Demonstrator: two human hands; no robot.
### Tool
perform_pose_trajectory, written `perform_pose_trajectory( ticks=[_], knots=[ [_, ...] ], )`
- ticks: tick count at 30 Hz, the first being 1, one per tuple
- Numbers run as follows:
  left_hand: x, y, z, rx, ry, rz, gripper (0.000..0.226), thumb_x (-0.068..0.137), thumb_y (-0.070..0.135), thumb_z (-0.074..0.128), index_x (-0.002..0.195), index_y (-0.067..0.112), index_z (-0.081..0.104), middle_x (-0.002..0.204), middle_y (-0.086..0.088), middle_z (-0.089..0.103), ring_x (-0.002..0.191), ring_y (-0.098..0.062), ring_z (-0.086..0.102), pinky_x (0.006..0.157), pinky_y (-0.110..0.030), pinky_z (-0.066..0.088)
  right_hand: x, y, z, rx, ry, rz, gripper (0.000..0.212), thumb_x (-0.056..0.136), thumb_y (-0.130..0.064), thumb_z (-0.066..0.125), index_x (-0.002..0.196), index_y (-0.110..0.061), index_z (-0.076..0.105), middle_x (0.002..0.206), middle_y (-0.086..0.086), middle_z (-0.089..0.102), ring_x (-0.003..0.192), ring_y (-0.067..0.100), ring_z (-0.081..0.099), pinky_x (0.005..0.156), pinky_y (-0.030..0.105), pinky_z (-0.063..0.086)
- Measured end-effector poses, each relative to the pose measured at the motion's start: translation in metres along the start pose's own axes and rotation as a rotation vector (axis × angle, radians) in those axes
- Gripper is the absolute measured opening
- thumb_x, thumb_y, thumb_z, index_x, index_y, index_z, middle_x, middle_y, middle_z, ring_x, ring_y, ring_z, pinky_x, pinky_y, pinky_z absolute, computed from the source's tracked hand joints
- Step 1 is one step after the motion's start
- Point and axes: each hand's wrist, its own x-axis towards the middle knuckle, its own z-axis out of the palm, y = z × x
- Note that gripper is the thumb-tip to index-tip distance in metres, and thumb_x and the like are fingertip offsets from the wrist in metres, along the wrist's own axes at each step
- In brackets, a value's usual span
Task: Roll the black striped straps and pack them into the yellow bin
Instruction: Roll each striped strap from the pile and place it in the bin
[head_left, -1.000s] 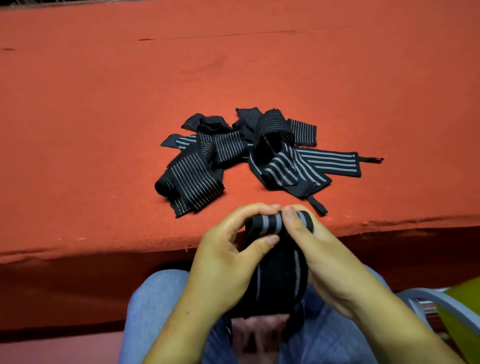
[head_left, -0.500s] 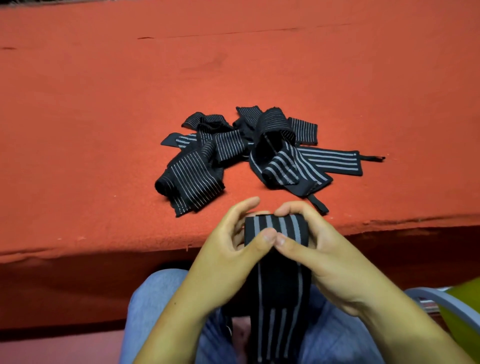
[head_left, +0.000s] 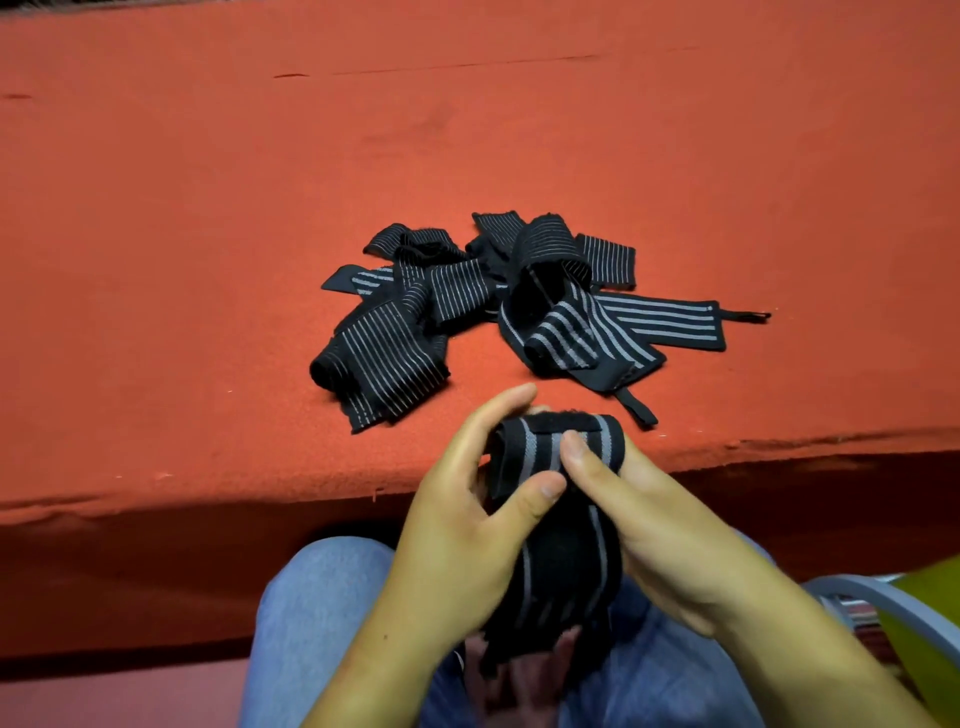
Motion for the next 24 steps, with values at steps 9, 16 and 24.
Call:
perform_pose_trajectory(
  ticks=[9, 16, 24],
  knots=[
    [-0.001, -0.001, -0.004, 0.069, -0.072, 0.060, 0.080, 0.089, 0.002, 0.075, 0.151, 0.043, 0.044, 0.140, 0.012, 0.061, 0.136, -0.015, 0.056, 0.116, -0.039, 0.041, -0.001, -0.007, 0.007, 0.165, -0.008, 0.055, 0.043, 0.094, -0.038, 0.059, 0.124, -0.011, 0.073, 0.122, 0.018, 0.075, 0.118, 0.031, 0.071, 0.107, 0.048, 0.053],
    [0.001, 0.003, 0.008, -0.135, -0.048, -0.142, 0.081, 0.084, 0.080, 0.045, 0.154, 0.041, 0.033, 0.148, 0.030, 0.049, 0.142, 0.007, 0.040, 0.124, -0.038, 0.029, 0.000, 0.002, 0.005, 0.144, 0.059, 0.016, 0.057, 0.081, -0.026, 0.074, 0.131, -0.004, 0.058, 0.123, 0.030, 0.069, 0.118, 0.039, 0.068, 0.108, 0.057, 0.050],
    [0.000, -0.001, 0.004, -0.068, -0.129, -0.157, 0.070, 0.089, 0.067, 0.045, 0.154, 0.046, 0.030, 0.151, 0.033, 0.043, 0.144, 0.008, 0.036, 0.123, -0.035, 0.029, 0.001, 0.011, 0.005, 0.047, 0.109, -0.087, 0.047, 0.077, -0.047, 0.078, 0.114, -0.022, 0.063, 0.118, 0.023, 0.071, 0.105, 0.028, 0.070, 0.101, 0.054, 0.053]
  ],
)
